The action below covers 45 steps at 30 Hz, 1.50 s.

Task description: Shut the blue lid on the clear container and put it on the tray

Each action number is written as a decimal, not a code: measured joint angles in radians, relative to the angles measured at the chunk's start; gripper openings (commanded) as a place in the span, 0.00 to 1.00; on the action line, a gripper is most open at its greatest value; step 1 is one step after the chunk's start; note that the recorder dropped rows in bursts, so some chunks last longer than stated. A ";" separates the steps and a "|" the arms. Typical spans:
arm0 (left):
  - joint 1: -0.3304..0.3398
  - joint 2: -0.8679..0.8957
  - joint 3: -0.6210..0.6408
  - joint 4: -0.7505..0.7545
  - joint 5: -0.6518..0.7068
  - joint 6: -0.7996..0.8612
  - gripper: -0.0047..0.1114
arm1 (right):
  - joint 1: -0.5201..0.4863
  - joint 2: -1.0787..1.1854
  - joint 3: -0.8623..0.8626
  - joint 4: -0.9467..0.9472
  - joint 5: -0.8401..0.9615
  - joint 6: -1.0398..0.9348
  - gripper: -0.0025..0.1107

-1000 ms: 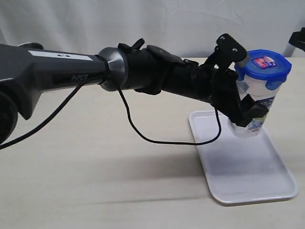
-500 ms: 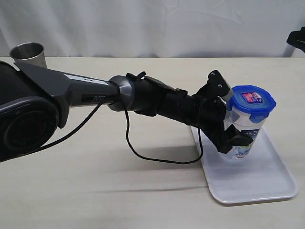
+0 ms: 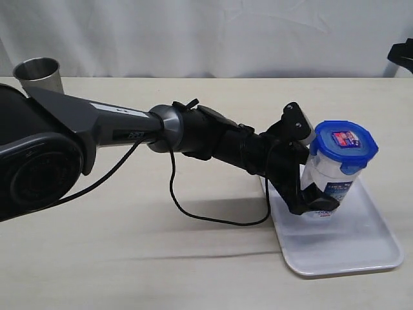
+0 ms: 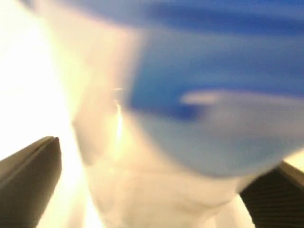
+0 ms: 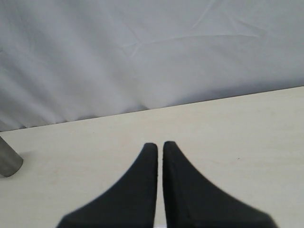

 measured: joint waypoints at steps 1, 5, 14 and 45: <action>0.000 0.000 0.000 0.002 -0.002 0.000 0.88 | 0.000 0.000 0.000 0.000 0.000 0.000 0.06; 0.000 0.000 0.000 0.004 -0.004 0.000 0.88 | 0.000 0.000 0.000 0.000 0.000 0.000 0.06; 0.017 0.000 0.000 0.041 0.009 -0.022 0.88 | 0.000 0.000 0.000 -0.005 0.000 0.000 0.06; 0.245 -0.255 0.000 0.799 0.143 -0.772 0.04 | 0.000 -0.057 0.000 -0.008 0.044 0.000 0.06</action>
